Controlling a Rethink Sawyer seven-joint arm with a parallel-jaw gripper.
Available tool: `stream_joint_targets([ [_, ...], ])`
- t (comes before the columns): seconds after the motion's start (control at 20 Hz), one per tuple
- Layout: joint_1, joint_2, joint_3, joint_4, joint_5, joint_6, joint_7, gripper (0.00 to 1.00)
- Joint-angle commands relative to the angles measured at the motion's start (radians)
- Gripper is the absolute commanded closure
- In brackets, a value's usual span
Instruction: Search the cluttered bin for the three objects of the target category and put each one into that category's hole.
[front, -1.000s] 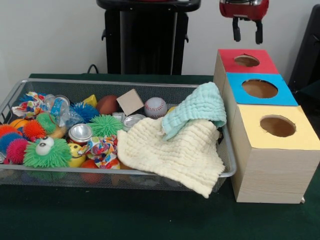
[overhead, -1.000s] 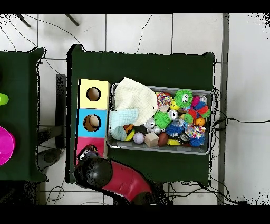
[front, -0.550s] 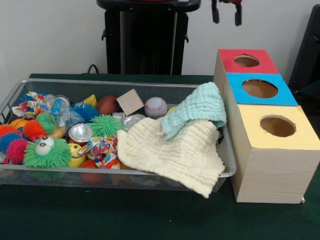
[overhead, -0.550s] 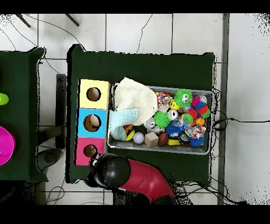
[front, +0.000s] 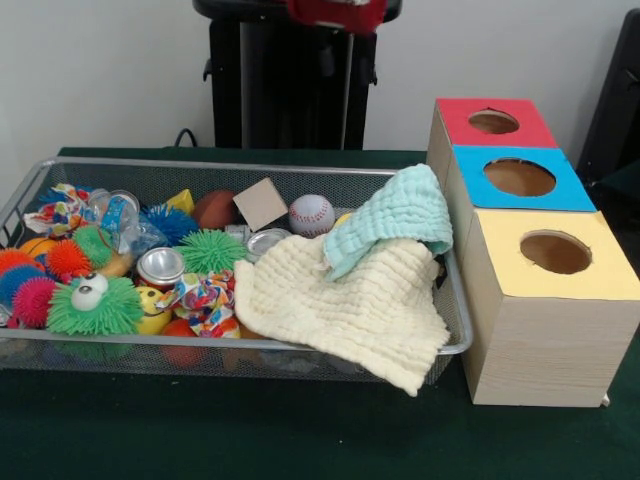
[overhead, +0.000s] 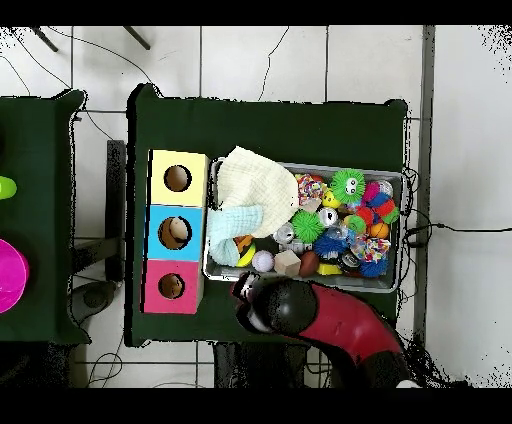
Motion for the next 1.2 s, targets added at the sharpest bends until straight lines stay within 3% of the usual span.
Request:
stream_joint_targets([
  [0.05,-0.140,0.198,0.109,-0.227,-0.243,-0.108,-0.273,0.00],
  [0.35,-0.235,0.295,0.179,-0.335,-0.423,-0.089,-0.332,0.00],
  [0.5,-0.268,0.293,0.219,-0.354,-0.457,-0.039,-0.341,0.00],
  [0.9,-0.365,0.270,0.319,-0.380,-0.489,0.083,-0.381,0.00],
  [1.2,-0.394,0.235,0.370,-0.339,-0.487,0.105,-0.361,0.00],
])
